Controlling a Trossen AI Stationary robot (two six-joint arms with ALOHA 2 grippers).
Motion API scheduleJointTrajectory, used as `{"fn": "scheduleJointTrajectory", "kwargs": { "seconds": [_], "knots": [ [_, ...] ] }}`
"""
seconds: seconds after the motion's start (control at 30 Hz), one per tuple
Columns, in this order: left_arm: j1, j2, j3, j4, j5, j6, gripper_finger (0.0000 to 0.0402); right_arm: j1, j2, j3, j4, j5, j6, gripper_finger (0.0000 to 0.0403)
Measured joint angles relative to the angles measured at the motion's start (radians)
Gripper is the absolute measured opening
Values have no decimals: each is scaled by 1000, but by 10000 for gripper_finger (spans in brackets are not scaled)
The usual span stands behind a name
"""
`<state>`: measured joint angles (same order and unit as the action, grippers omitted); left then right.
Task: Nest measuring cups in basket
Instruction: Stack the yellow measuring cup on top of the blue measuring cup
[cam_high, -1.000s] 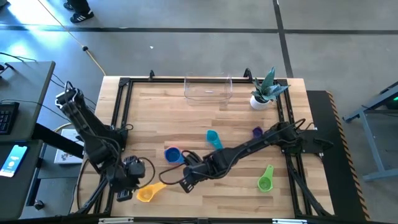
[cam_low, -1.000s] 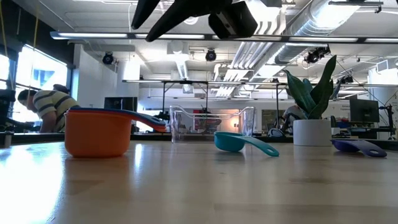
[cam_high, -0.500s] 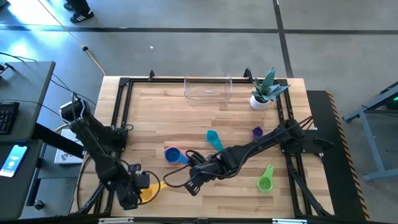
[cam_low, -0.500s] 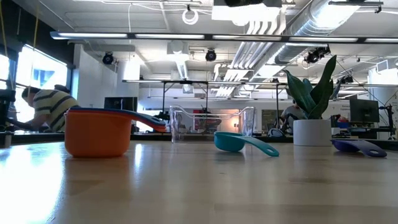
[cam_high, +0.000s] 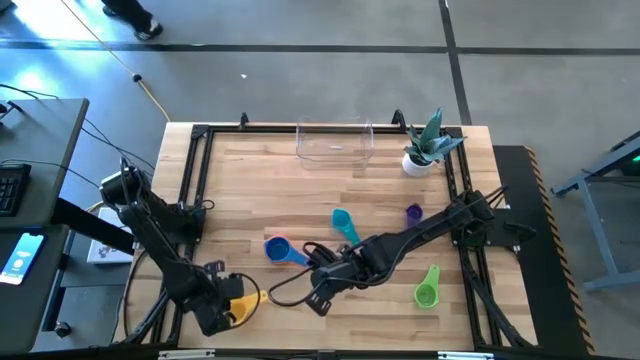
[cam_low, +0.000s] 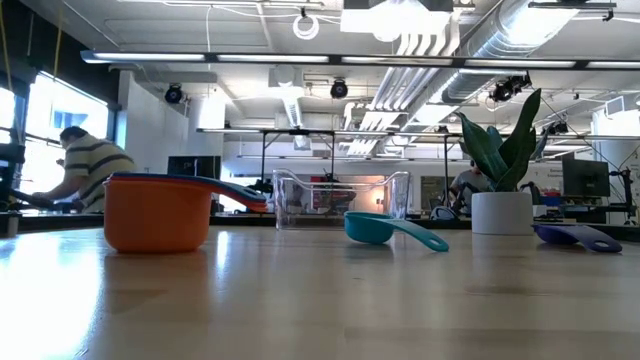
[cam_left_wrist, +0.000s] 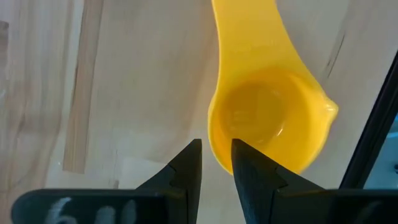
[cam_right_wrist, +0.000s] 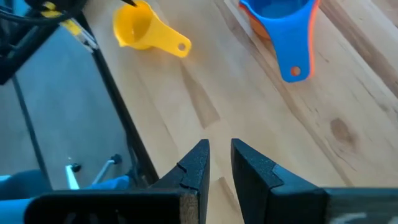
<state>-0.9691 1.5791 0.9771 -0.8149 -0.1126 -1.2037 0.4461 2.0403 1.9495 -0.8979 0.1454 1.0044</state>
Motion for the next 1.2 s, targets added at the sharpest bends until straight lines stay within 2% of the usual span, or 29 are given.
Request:
{"fn": "scheduleJointTrajectory", "kwargs": {
  "seconds": [0.57,0.77,1.0,1.2],
  "knots": [
    [2,90,0,0,22,-13,68,0,1,0,-45,1,0,57],
    [2,99,0,1,20,49,9,0,1,0,-45,5,7,57],
    [21,85,1,2,17,148,4,-1,2,0,-45,10,27,57],
    [84,40,6,-4,18,296,3,-1,2,0,-43,10,81,57]
  ]
}}
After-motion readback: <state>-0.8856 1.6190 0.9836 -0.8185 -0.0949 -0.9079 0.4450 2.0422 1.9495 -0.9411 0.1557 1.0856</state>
